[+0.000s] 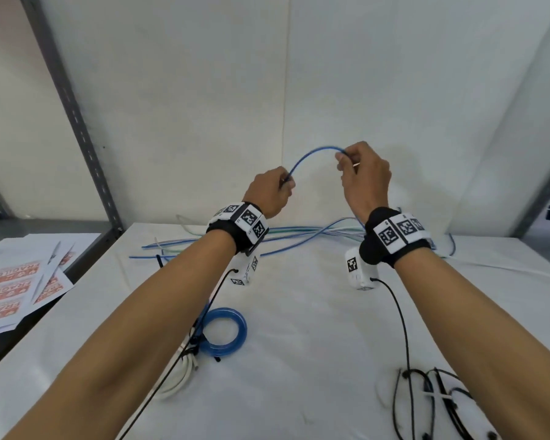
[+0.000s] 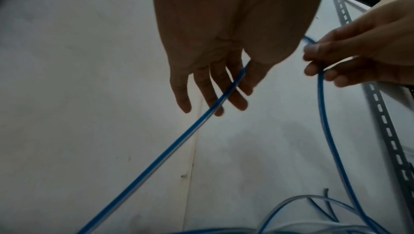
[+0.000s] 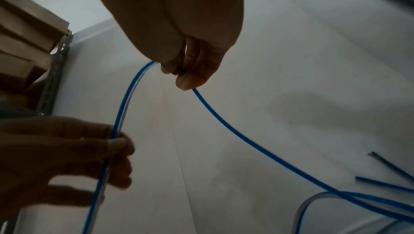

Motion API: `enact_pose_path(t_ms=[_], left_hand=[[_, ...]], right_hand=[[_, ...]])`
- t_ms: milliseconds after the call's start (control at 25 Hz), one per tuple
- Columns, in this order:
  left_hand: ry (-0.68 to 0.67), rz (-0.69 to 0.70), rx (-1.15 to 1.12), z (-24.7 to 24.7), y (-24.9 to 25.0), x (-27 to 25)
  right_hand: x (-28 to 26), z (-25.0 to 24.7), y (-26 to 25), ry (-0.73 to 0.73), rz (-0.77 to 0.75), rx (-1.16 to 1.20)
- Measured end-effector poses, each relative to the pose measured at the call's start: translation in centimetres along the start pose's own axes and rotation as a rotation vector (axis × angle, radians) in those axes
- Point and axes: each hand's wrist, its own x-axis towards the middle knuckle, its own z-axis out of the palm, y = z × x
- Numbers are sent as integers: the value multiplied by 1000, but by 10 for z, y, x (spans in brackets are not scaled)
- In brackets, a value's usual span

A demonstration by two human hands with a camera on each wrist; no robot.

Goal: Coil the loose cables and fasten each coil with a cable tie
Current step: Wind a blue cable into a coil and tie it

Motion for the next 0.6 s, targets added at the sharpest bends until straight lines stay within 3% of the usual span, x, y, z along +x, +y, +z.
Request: enact_pose_path(t_ms=[160,240,400,480,600], left_hand=[[28,-15,-185,15,12,-12],[116,-115,-458,14,23,-11],[334,-272,-1030,-12,40,1],[393,-286,-1112,-26,38,0],[514,-335,-1226,-46,22,-3]], right_hand=[[6,-27,6,198,146,310],[5,-31,11,202,107,256],[-32,-10,48,-111,33,-136],[-57,3,83,-295,95,-311],[-80,2,122,-579,318,-584]])
